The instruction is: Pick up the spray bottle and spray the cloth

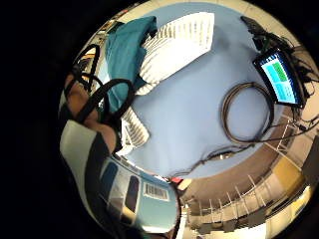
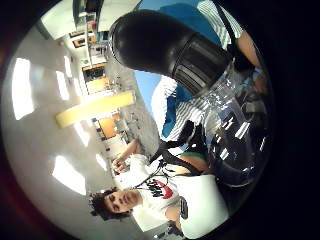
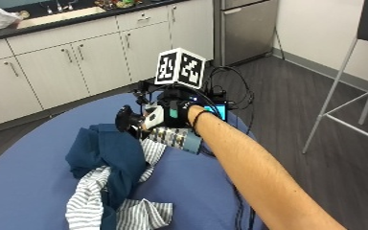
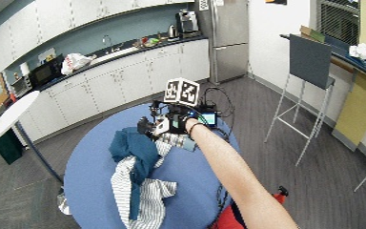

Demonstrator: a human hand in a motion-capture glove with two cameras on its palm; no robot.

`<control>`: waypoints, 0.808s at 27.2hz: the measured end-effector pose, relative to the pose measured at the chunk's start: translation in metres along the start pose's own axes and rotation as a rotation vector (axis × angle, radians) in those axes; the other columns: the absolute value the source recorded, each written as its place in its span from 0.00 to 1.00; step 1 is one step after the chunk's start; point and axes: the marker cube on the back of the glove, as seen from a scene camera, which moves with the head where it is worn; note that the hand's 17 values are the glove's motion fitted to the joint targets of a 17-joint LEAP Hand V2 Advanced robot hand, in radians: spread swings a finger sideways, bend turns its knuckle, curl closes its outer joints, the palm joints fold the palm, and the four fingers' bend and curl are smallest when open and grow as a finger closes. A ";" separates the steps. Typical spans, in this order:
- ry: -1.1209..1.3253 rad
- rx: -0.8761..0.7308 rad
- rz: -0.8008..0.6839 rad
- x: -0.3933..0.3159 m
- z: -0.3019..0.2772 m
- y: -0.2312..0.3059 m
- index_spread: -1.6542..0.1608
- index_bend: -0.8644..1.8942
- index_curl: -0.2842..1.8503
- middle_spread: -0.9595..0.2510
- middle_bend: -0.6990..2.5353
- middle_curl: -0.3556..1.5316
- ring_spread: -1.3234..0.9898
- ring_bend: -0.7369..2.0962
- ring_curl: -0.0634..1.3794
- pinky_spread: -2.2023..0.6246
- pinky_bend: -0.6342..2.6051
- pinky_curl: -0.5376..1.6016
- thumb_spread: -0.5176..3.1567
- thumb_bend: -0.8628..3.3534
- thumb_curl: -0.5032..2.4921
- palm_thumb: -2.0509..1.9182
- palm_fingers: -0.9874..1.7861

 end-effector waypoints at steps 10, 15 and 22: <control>-0.207 0.094 -0.228 -0.035 0.002 -0.001 0.81 0.34 0.24 0.74 0.35 0.44 0.53 0.52 0.35 0.75 0.40 0.43 0.32 0.20 0.39 0.73 0.78; -0.410 0.160 -0.497 -0.101 0.022 0.007 0.81 0.34 0.24 0.74 0.35 0.44 0.53 0.51 0.34 0.75 0.40 0.43 0.33 0.20 0.39 0.73 0.78; -0.555 0.130 -0.747 -0.209 0.084 0.011 0.80 0.34 0.23 0.75 0.35 0.44 0.53 0.50 0.34 0.75 0.39 0.42 0.35 0.20 0.38 0.73 0.74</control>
